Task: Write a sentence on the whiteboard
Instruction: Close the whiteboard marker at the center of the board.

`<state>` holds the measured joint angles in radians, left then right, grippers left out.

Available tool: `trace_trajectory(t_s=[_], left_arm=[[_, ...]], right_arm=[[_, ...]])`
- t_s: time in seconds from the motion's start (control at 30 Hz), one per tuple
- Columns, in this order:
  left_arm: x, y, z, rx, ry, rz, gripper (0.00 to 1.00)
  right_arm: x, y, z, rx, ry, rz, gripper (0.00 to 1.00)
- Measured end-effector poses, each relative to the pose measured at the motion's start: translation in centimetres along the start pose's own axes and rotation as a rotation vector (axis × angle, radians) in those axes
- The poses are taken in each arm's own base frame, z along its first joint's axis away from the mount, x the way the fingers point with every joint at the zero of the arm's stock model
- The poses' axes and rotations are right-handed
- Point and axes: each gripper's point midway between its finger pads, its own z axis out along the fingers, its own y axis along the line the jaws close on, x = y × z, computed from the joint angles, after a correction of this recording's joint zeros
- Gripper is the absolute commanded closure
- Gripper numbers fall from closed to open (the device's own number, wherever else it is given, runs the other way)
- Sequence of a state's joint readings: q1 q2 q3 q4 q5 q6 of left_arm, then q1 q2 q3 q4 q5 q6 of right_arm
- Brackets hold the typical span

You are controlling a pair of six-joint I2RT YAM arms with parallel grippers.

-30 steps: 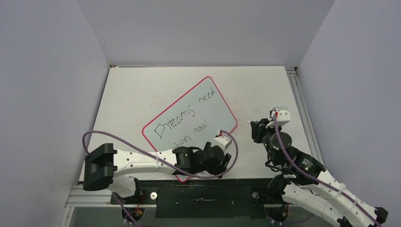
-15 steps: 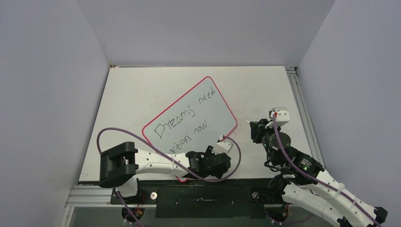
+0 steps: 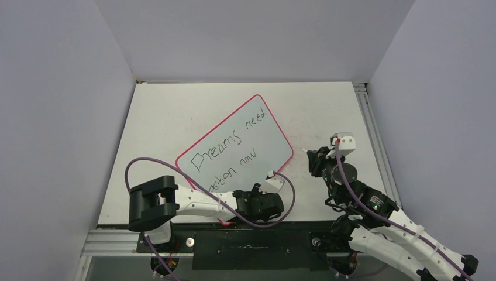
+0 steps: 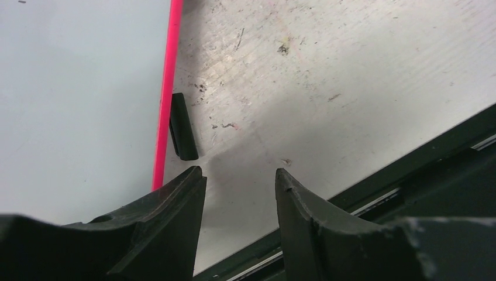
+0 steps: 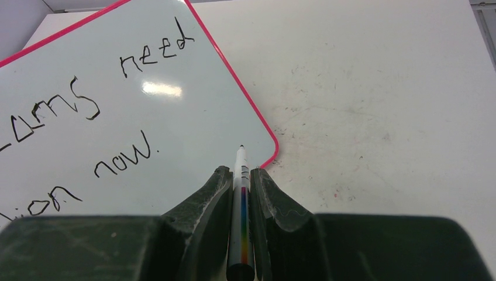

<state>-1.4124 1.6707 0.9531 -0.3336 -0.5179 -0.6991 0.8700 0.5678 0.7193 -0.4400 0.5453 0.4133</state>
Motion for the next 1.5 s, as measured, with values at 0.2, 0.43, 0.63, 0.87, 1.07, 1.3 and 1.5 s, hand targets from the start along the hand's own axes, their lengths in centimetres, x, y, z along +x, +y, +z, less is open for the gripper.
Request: trace_trajectory(t_s=[0.2,0.43,0.63,0.87,1.07,1.3,1.5], left_arm=[[0.3,0.5,0.4,-0.029,0.0,0.01,0.55],[0.2,1.1,0.6,-0.061,-0.013,0.016,0.56],[0.5,1.4,0.9,-0.084,-0.012,0.025,0.56],[0.6,1.5,1.1,-0.097,-0.014,0.033,0.56],[0.6,1.6,1.3,-0.111,-0.024,0.036,0.56],[0.3,1.5,1.6,-0.118,-0.032,0.036,0.56],[-0.1,0.8,1.9,-0.116,-0.044,0.053,0.56]], right_arm=[[-0.1,0.2,0.1,-0.006,-0.006,0.008,0.94],[-0.1,0.3,0.2,-0.01,-0.004,0.008,0.94],[-0.1,0.4,0.2,-0.014,-0.004,0.009,0.94],[0.1,0.6,0.3,-0.022,0.0,0.008,0.94],[0.2,0.7,0.3,-0.027,0.002,0.009,0.94],[0.6,0.9,0.6,-0.027,0.015,0.0,0.94],[0.6,0.9,0.6,-0.028,0.016,0.0,0.94]])
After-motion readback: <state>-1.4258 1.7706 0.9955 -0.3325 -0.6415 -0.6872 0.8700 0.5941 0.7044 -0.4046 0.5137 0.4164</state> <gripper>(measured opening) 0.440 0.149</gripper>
